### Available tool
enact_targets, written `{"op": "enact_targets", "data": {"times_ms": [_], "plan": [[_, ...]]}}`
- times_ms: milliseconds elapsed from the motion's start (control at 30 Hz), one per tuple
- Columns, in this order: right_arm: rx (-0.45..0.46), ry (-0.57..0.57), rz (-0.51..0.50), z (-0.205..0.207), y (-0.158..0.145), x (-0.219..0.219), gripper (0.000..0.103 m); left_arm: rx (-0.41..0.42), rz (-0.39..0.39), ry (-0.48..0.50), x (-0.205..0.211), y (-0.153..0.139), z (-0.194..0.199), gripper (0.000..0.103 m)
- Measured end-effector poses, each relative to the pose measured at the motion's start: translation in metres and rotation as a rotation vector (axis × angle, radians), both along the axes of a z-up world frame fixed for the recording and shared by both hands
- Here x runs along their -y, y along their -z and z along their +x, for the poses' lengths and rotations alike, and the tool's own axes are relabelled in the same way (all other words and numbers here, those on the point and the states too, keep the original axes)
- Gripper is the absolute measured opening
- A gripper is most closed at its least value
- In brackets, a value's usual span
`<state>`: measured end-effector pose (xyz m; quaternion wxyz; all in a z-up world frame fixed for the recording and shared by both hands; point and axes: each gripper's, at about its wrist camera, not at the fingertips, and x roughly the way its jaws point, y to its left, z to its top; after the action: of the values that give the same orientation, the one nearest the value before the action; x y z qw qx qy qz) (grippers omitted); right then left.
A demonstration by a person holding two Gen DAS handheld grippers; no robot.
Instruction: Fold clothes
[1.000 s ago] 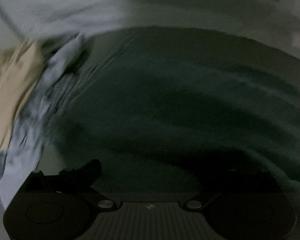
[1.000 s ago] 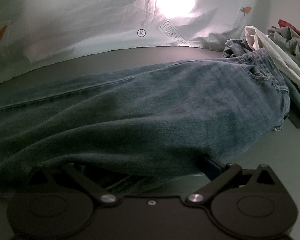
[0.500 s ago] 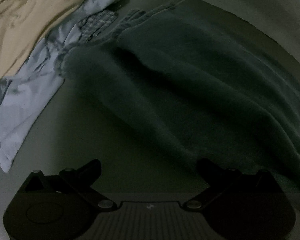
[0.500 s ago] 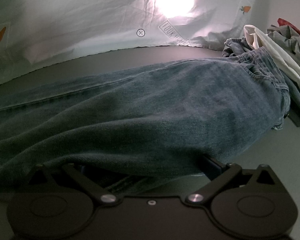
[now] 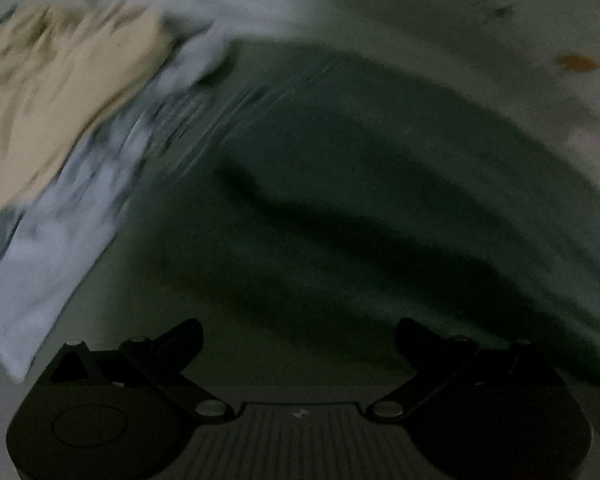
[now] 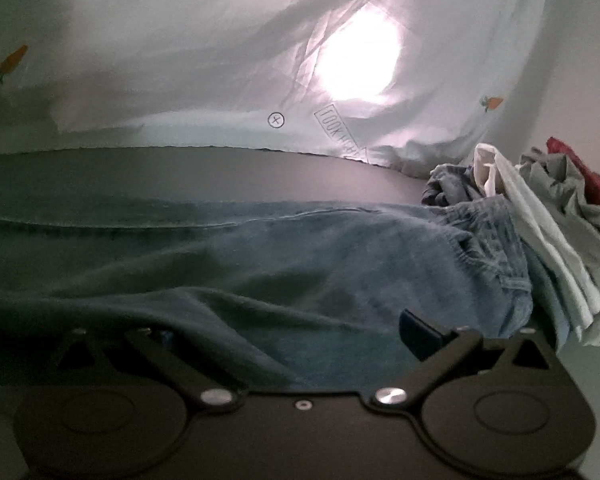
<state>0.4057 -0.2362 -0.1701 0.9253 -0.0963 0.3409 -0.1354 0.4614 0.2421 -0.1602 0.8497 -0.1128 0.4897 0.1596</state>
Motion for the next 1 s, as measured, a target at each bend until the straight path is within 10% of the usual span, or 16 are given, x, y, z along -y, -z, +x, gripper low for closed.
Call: {"op": "enact_targets", "data": {"times_ms": [300,467,767,1000], "plan": [[-0.058,-0.075,-0.229,-0.014,0.031,-0.007,0.103,-0.08,0.081,0.063,-0.001,0.047,0.028,0.103],[-0.004,-0.131,-0.422,-0.032,0.014,-0.016,0.103,-0.031,0.003,0.027,-0.012,0.052,0.011,0.103],[-0.077,-0.056,-0.368,-0.048,0.03,-0.012,0.103,-0.023,-0.015,0.024,-0.014,0.051,0.01,0.103],[-0.006,0.049,-0.279,-0.055,0.036,-0.006,0.103,0.155,-0.241,-0.146,-0.061,0.038,-0.011,0.089]]}}
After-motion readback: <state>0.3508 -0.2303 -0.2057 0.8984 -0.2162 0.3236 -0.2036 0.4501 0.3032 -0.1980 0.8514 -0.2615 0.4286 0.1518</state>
